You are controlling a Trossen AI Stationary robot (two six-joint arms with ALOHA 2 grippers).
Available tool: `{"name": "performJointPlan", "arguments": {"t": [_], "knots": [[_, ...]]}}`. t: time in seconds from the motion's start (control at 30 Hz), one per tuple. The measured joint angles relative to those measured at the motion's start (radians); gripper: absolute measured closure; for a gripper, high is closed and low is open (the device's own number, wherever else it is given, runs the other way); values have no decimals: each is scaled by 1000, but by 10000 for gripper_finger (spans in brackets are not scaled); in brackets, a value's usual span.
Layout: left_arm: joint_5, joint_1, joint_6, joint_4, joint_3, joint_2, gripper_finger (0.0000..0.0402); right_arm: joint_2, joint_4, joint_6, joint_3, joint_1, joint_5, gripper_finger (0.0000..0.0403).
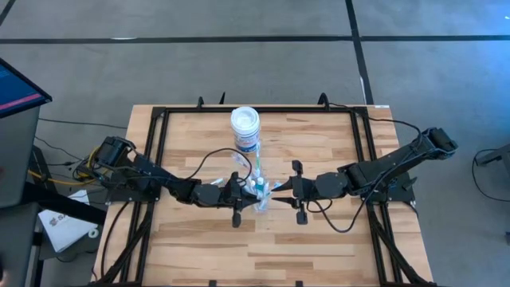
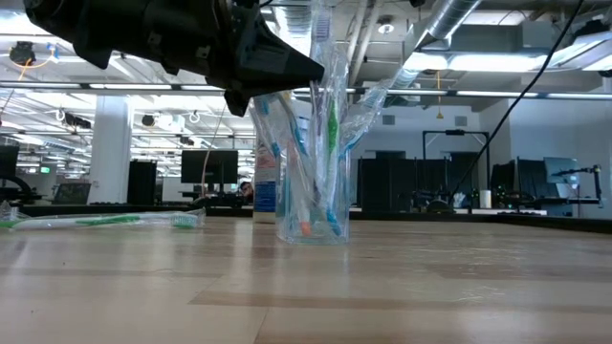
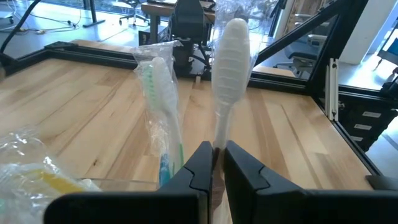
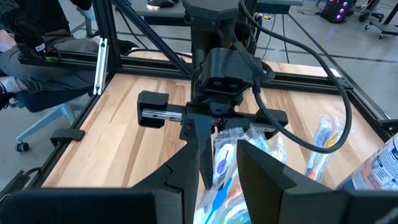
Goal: Pick & Place toothbrushing station
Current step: Put the purple toothbrush into the Transparent organizer
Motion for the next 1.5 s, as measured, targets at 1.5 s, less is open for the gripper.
{"name": "performJointPlan", "arguments": {"t": [1.5], "knots": [[22,0,3,54,0,0,334,0,-6,0,0,0,0,305]]}}
